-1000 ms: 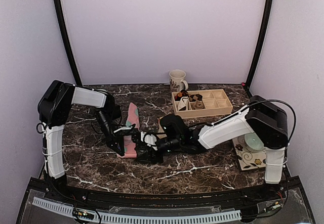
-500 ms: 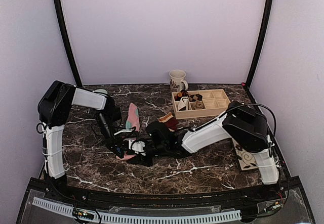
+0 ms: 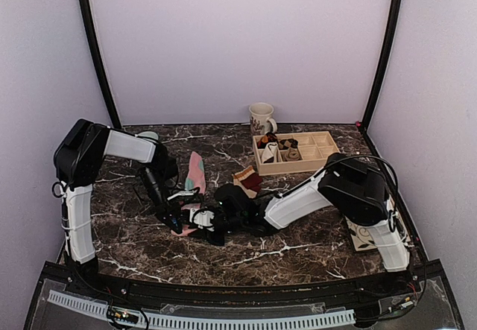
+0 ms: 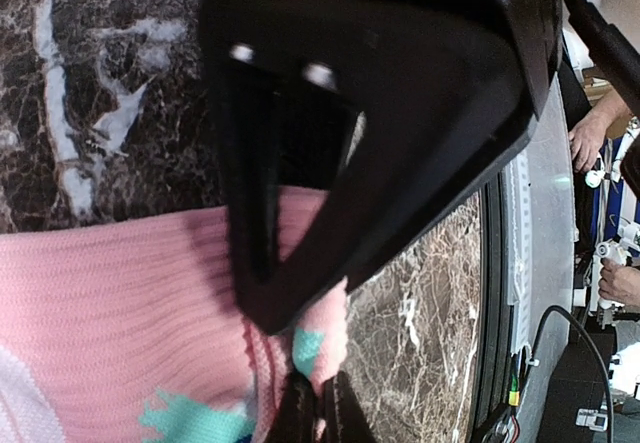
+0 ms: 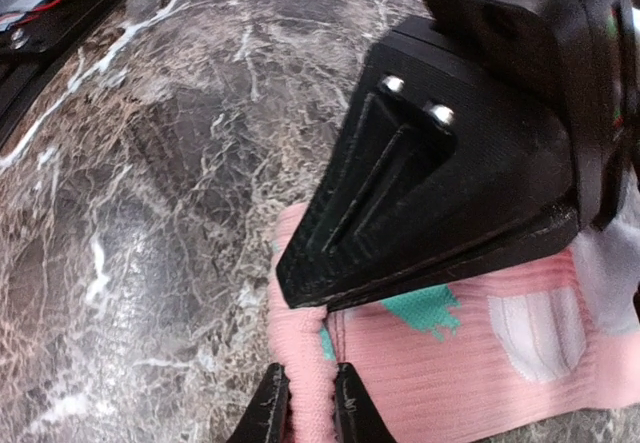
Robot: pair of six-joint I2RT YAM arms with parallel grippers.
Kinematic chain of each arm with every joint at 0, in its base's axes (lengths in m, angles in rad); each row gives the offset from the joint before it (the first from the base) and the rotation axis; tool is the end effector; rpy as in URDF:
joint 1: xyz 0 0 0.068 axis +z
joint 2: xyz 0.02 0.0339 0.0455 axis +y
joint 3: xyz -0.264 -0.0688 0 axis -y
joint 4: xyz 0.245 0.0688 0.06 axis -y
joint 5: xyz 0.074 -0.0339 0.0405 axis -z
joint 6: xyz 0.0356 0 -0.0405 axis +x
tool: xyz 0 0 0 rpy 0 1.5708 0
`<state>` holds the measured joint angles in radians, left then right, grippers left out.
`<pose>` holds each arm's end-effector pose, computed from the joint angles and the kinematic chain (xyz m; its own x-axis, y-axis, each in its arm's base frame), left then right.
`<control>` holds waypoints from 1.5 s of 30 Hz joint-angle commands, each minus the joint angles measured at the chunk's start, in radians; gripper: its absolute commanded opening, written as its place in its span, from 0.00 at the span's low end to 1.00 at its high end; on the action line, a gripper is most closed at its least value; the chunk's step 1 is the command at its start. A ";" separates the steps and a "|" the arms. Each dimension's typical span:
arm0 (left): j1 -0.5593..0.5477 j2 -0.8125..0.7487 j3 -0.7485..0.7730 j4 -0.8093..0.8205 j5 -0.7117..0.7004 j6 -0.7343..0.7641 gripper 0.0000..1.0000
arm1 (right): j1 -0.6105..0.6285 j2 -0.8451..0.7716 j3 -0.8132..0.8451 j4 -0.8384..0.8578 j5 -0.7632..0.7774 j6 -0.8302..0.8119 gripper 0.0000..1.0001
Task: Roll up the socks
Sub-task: Roll the sock at the center of the board.
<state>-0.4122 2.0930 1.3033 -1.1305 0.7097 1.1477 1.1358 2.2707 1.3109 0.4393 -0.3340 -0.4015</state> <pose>0.2951 -0.1543 0.1157 -0.2627 0.8698 -0.4177 0.8258 -0.0212 -0.5635 0.1888 0.4340 0.0957 0.1888 -0.4699 -0.8623 -0.9808 -0.0472 -0.1890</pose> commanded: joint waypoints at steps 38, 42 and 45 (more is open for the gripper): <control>-0.145 -0.690 -0.665 0.962 -0.384 0.171 0.51 | -0.113 0.118 0.191 -0.278 -0.175 0.677 0.00; -0.144 -0.662 -0.670 0.935 -0.384 0.189 0.46 | -0.125 0.117 0.183 -0.253 -0.192 0.703 0.00; -0.145 -0.634 -0.652 0.902 -0.387 0.186 0.41 | -0.126 0.119 0.181 -0.248 -0.199 0.709 0.00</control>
<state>-0.5541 1.4330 0.6529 -0.1967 0.3290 1.3285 1.0237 2.3482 1.5070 0.2333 -0.5301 0.2790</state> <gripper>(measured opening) 0.425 0.037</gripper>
